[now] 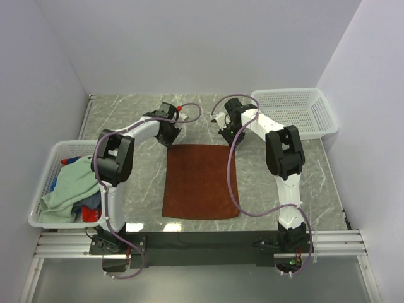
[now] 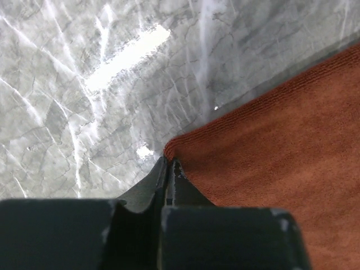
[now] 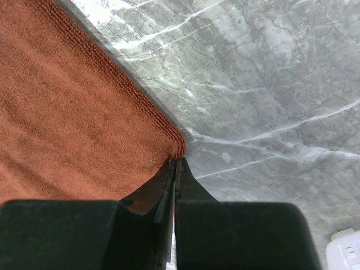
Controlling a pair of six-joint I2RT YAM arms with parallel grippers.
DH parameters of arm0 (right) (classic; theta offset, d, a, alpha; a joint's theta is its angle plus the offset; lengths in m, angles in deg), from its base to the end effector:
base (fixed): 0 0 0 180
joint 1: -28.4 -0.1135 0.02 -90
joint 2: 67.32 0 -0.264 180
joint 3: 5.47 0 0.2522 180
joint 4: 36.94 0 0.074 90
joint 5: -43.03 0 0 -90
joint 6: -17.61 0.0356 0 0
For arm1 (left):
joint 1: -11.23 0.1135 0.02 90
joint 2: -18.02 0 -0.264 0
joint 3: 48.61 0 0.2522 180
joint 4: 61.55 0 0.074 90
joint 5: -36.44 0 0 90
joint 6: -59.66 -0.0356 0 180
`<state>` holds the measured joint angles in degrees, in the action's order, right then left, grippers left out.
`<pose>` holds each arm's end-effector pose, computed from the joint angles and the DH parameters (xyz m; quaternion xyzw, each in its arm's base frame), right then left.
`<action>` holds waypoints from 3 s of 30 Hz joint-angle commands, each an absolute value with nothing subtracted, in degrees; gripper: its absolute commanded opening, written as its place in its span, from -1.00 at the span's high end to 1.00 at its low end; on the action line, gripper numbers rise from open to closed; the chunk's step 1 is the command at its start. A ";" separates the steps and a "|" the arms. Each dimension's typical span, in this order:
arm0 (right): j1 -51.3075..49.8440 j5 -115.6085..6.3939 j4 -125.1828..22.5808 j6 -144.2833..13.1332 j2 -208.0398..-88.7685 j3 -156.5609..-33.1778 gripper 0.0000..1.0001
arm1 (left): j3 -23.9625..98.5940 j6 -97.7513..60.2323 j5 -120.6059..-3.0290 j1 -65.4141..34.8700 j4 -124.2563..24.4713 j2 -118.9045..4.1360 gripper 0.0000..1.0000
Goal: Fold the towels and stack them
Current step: Fold the towel
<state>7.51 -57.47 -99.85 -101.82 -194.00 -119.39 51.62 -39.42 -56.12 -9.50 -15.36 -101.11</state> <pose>0.4187 0.1668 0.1639 -0.4304 0.8894 0.0813 0.1306 0.4047 -0.1548 0.1630 0.2558 0.9421 -0.0436 0.2123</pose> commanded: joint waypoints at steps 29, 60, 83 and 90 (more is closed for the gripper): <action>7.83 -40.64 -75.32 -98.93 -183.43 -117.77 1.00 | 41.97 -33.06 -54.25 -4.07 -44.09 -89.74 0.99; 3.26 -40.73 -70.30 -90.59 -150.92 -78.40 1.00 | 15.69 -11.28 -45.30 -13.82 -36.72 -58.54 0.99; -3.42 -36.86 -75.58 -78.02 -150.90 -68.89 1.00 | 4.35 3.94 -46.52 -16.37 -32.67 -53.08 0.99; -3.68 -36.42 -74.88 -76.70 -151.79 -68.37 1.00 | 2.24 6.31 -46.79 -18.21 -32.84 -53.35 0.99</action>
